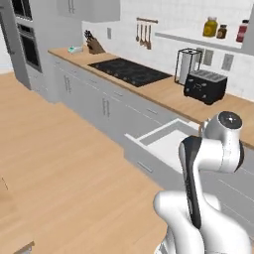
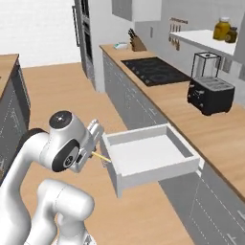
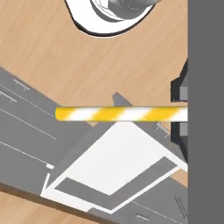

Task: Take a straw from the drawer in front and place it inside the glass cup on the dining counter.

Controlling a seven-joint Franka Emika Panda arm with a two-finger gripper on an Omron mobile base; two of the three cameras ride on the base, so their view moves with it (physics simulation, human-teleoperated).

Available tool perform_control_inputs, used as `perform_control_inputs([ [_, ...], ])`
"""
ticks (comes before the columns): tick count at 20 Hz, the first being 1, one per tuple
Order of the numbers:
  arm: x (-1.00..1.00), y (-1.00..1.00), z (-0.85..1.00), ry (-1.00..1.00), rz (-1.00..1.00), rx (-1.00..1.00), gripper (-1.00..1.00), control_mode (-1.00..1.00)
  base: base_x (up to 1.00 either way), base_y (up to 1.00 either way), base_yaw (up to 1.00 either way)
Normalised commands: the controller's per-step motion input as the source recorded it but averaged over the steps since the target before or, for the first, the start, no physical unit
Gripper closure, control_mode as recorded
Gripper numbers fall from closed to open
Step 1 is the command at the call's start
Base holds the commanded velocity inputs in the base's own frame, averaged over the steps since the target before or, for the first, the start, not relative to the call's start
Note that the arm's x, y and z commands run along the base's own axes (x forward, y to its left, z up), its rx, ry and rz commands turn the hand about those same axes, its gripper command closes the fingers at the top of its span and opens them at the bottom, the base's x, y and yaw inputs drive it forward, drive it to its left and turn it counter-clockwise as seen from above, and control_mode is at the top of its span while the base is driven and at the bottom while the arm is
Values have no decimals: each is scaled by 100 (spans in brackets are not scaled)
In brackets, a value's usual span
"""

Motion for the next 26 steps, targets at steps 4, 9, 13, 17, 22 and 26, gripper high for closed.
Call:
perform_control_inputs([
  [4,0,0,0,0,0,0,100,100,0,58,64],
  [9,0,0,0,0,0,0,100,100,0,38,50],
  [13,0,0,0,0,0,0,100,100,-12,69,40],
  [17,0,0,0,0,0,0,100,100,-13,99,21],
  [22,0,0,0,0,0,0,100,100,-5,100,1],
  [26,0,0,0,0,0,0,100,100,-2,100,0],
])
